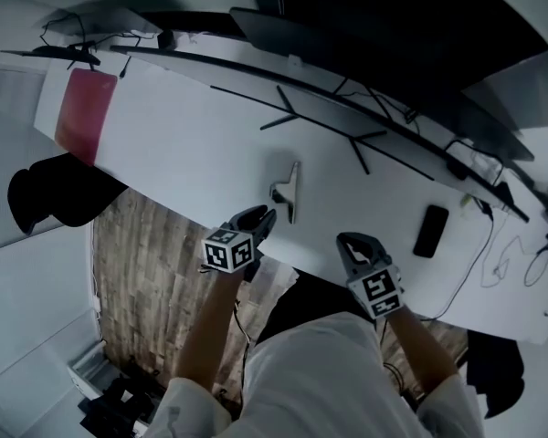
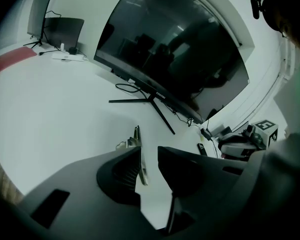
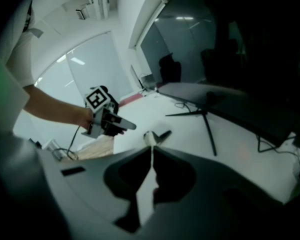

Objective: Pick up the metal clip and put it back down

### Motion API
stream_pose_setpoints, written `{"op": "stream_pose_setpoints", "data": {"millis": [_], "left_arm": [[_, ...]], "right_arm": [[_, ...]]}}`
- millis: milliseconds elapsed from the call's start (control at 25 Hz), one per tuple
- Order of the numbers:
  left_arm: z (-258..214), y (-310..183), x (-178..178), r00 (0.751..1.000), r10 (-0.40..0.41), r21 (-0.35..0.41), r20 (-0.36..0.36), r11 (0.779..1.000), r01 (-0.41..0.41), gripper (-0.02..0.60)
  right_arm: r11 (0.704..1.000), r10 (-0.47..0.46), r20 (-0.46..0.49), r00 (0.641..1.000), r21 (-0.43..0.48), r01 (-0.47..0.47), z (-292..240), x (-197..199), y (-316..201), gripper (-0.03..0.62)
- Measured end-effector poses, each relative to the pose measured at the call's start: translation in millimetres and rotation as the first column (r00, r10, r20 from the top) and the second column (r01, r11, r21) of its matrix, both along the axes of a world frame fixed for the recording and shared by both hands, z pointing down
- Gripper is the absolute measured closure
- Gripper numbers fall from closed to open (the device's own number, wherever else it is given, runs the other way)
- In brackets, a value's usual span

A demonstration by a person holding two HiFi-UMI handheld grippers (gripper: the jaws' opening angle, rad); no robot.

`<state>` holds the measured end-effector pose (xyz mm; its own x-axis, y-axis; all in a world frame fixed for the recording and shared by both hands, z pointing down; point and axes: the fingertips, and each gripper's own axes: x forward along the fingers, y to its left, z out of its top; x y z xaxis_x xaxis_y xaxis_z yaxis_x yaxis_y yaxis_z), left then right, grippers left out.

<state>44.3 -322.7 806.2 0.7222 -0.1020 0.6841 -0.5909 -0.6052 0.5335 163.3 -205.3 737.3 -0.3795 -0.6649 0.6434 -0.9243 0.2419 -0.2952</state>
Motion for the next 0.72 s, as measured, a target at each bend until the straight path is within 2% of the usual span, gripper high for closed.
{"op": "stream_pose_setpoints", "data": {"millis": [400,560,720], "left_arm": [[46,-18,10,0.995,0.026,-0.125,0.095,0.992,-0.014,0.366],[66,-16,14,0.994,0.047,-0.184,0.096,0.982,-0.029,0.353],[73,-18,19,0.995,0.049,-0.207,0.088,0.978,-0.03,0.356]], "right_arm": [[0.999,-0.026,0.039,0.999,-0.042,0.027,28,-8,1,0.56],[0.998,-0.029,0.048,0.998,-0.054,0.032,35,-8,1,0.56],[0.998,-0.021,0.053,0.998,-0.063,0.025,39,-5,3,0.56]]}}
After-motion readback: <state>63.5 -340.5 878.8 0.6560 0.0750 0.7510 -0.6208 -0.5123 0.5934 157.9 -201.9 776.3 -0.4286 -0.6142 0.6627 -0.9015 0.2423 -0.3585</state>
